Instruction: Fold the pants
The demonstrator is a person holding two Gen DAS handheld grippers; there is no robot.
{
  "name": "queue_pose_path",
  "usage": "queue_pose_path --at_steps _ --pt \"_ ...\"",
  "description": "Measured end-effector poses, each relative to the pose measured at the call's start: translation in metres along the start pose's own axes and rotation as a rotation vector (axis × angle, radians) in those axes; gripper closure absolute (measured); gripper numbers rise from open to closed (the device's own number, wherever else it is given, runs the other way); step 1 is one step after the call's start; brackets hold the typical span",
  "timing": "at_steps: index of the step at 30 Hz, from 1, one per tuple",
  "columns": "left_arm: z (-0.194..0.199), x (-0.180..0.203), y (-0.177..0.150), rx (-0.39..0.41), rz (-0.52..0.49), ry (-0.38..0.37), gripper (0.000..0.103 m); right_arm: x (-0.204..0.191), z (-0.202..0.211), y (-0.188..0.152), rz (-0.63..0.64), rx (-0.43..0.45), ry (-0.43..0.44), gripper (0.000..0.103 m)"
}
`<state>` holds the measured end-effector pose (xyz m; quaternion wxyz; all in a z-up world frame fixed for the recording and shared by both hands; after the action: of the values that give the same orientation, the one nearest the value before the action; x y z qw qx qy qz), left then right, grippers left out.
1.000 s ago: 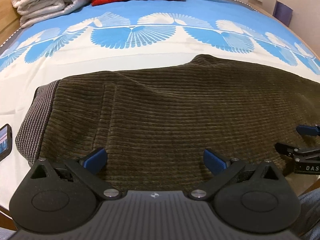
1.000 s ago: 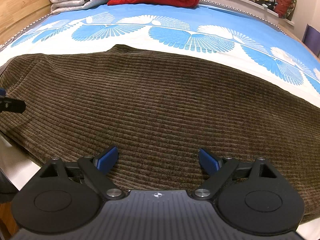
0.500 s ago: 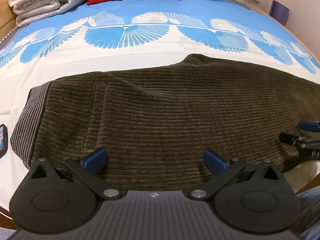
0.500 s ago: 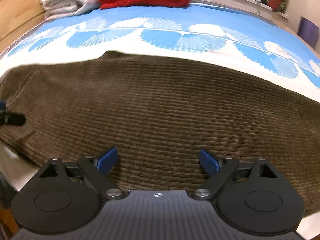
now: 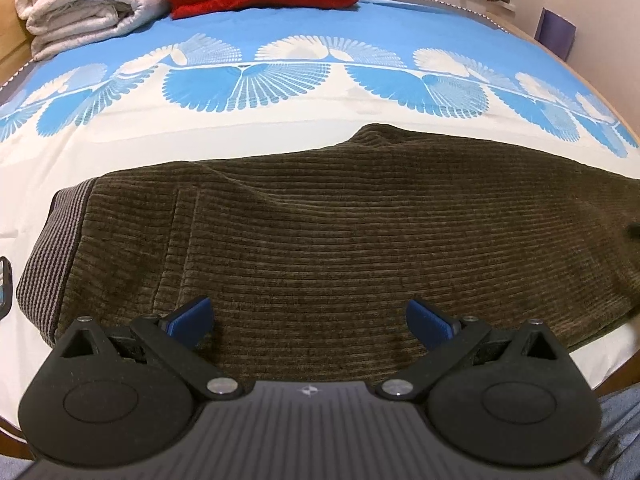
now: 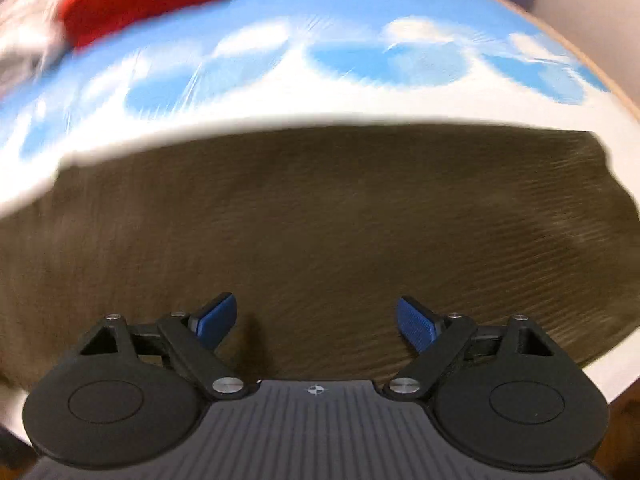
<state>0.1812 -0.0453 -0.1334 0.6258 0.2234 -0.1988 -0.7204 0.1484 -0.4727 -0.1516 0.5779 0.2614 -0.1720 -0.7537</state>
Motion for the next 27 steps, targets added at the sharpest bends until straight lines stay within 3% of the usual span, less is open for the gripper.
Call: queue_pose_path --at_steps 5,8,10,12,16,22,27 --pt "0.003 -0.003 0.004 0.031 0.022 0.009 0.0 0.105 0.076 0.018 -0.254 0.294 -0.13 0.015" --pt "-0.002 -0.007 0.01 0.03 0.06 0.041 0.0 0.179 0.115 0.003 -0.47 0.475 -0.17 0.015" --pt "-0.005 -0.008 0.013 0.015 0.087 0.041 0.0 0.225 0.129 -0.016 -0.618 0.547 -0.178 0.014" --pt "-0.009 -0.006 0.016 0.007 0.099 0.036 0.0 0.264 0.131 -0.037 -0.74 0.571 -0.156 0.014" --pt "-0.017 0.001 0.023 0.013 0.089 0.066 0.0 0.304 0.117 -0.063 -0.836 0.561 -0.129 0.014" --pt "-0.033 0.012 0.027 -0.01 0.065 0.103 0.0 0.313 0.077 -0.086 -0.923 0.56 0.0 0.014" --pt "-0.041 0.013 0.027 -0.016 0.055 0.121 0.0 0.316 0.062 -0.081 -0.888 0.62 0.03 0.013"
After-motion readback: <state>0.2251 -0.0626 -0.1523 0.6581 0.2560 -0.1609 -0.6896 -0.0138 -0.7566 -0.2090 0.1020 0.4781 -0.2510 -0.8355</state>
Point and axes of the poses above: each gripper's, at about its wrist camera, not at the fingertips, and z roughly against the way its jaws point, x to its right, y to its top, the point moved 3 cm from there along -z, roughly the way its jaws point, and after that the axes turned 7 degrees about y, right-handed, at the moved point
